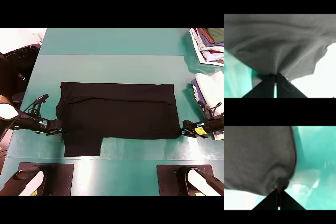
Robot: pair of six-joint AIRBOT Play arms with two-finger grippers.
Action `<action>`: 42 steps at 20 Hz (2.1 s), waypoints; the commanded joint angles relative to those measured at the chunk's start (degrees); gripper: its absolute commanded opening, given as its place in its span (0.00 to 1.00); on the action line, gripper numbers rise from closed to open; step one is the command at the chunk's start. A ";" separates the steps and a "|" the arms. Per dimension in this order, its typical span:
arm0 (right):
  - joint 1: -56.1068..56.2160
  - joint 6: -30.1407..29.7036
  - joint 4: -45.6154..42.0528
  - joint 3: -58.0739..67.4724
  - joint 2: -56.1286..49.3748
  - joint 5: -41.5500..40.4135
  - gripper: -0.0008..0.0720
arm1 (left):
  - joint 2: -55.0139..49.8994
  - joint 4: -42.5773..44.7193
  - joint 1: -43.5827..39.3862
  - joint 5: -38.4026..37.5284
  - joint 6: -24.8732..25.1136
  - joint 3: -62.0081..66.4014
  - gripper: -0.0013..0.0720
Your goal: Fold the shirts.
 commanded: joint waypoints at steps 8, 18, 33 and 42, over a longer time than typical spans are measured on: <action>1.99 -0.87 -9.88 12.83 11.21 11.08 0.03 | 8.07 -1.27 -0.02 -8.59 -4.94 8.41 0.05; 11.96 -0.28 -9.75 36.57 -21.68 2.10 0.04 | -22.93 -1.18 -0.02 17.79 5.51 22.84 0.05; 1.14 -3.37 8.72 47.54 -35.69 7.43 0.55 | -34.95 -4.52 -0.13 10.93 6.10 36.30 0.06; -3.89 -9.60 22.86 31.58 -40.35 3.41 0.80 | -35.08 -5.84 -12.44 17.62 2.67 36.24 0.05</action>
